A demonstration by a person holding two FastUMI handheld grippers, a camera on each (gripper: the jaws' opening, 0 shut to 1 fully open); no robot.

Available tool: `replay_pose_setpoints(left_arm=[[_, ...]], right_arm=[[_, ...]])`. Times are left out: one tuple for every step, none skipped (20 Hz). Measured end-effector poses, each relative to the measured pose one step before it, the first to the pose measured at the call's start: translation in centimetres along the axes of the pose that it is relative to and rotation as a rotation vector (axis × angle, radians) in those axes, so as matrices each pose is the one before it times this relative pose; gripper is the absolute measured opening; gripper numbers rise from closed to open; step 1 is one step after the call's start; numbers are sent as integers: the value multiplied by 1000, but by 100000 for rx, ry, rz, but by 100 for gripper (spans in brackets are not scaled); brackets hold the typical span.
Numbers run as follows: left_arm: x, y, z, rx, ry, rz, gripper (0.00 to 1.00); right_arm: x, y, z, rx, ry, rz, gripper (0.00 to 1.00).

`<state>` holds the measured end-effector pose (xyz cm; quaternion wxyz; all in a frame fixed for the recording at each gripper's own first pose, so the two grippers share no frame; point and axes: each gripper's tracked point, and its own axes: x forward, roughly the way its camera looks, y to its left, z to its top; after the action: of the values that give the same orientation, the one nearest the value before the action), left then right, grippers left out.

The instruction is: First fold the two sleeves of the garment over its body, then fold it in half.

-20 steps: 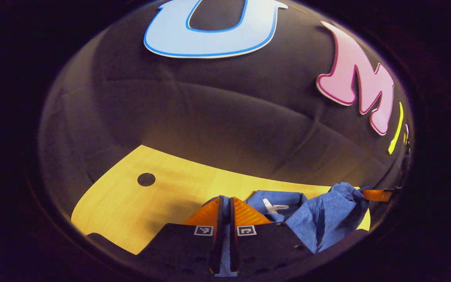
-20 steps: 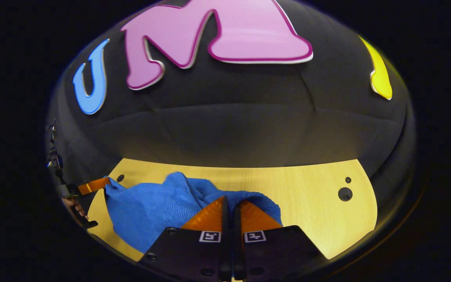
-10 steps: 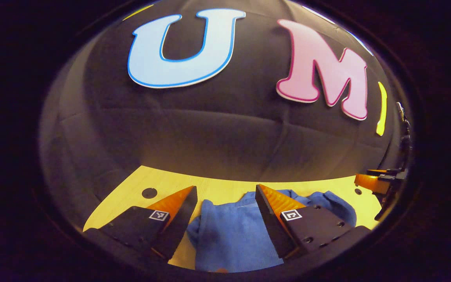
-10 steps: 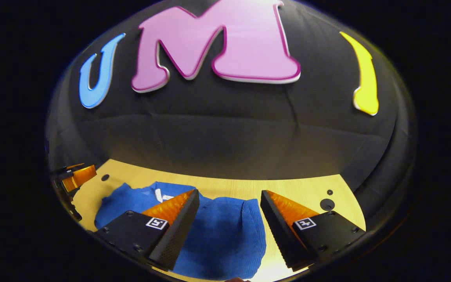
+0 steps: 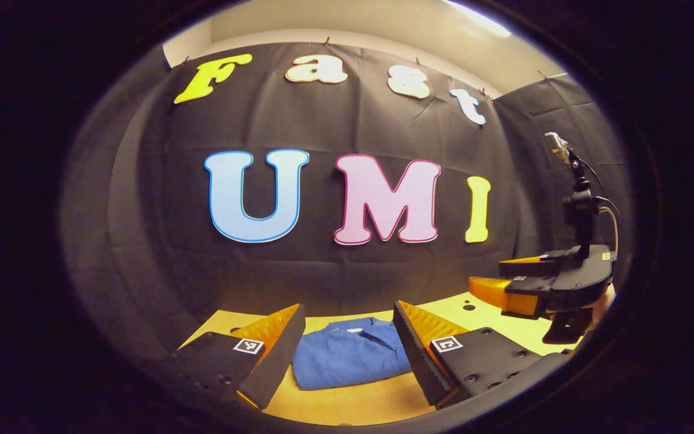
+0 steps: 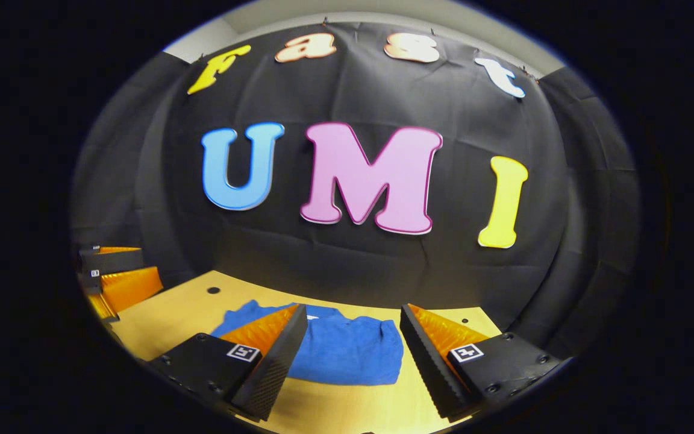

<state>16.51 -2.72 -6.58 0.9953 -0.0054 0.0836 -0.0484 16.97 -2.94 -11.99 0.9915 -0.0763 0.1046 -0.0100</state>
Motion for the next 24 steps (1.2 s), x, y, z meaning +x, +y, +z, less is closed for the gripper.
replay_pose_setpoints(left_arm=[[-2562,-349,840,-1697,-2474,-560,83],[-2188,-341,429,-1890,-2526,177,84],[-2247,-241,588,-1018,-2695,-200,83],[-1979,-125,639,-1249,-2685,991,84],[-1890,-11,322,-1181,-2233,870,83],[-1756,-2,326,-574,-2729,739,83],[-1959,22,136,85,-2260,501,83],[-2296,152,207,699,-2147,388,83],[-1596,107,147,942,-1270,506,83],[-1334,329,-258,907,320,1333,83],[-1015,186,-377,658,1164,1196,83],[-622,164,-701,231,1716,1136,83],[-722,537,-245,-472,1062,1091,83],[-209,503,-274,-644,465,95,83],[-107,123,193,-596,-639,-142,83],[162,120,502,-287,-1346,-472,83],[111,37,458,346,-1189,-182,83],[22,301,91,555,-893,-95,83],[147,55,209,414,-592,-79,83],[76,-112,184,271,-600,-401,83],[110,-92,224,350,-579,-377,83],[11,-57,68,307,-358,-87,83],[65,7,137,153,-252,125,83],[-66,64,-24,66,103,328,83]], right_arm=[[-2515,287,804,-762,-1714,-2401,96],[-2560,153,556,-1396,-1332,-2162,96],[-2297,212,566,-779,-789,-1697,96],[-2175,541,312,860,-416,-1360,96],[-1958,846,199,2846,-548,586,96],[-1901,1177,56,3567,263,1285,96],[-1755,962,-66,2717,194,2339,96],[-1567,638,-359,1276,11,1150,96],[-1253,193,-320,37,280,-175,96],[-1058,56,-208,-120,-144,-312,96],[-822,164,-276,-736,-30,-269,96],[-523,15,-372,-575,823,-680,96],[-628,294,-90,169,632,520,96],[-424,484,0,865,648,785,96],[-346,153,190,815,-507,130,100],[-148,-78,477,449,-1291,-117,96],[-94,105,391,476,-1383,144,96],[-12,262,387,603,-969,713,96],[-34,60,215,70,-652,520,96],[-48,-76,377,-382,-446,-36,96],[94,-211,331,-1073,-1123,-457,96],[119,-239,465,-1131,-1091,-447,96],[-84,-147,341,-893,-882,-456,96],[82,-184,228,-346,-1004,-371,96]])
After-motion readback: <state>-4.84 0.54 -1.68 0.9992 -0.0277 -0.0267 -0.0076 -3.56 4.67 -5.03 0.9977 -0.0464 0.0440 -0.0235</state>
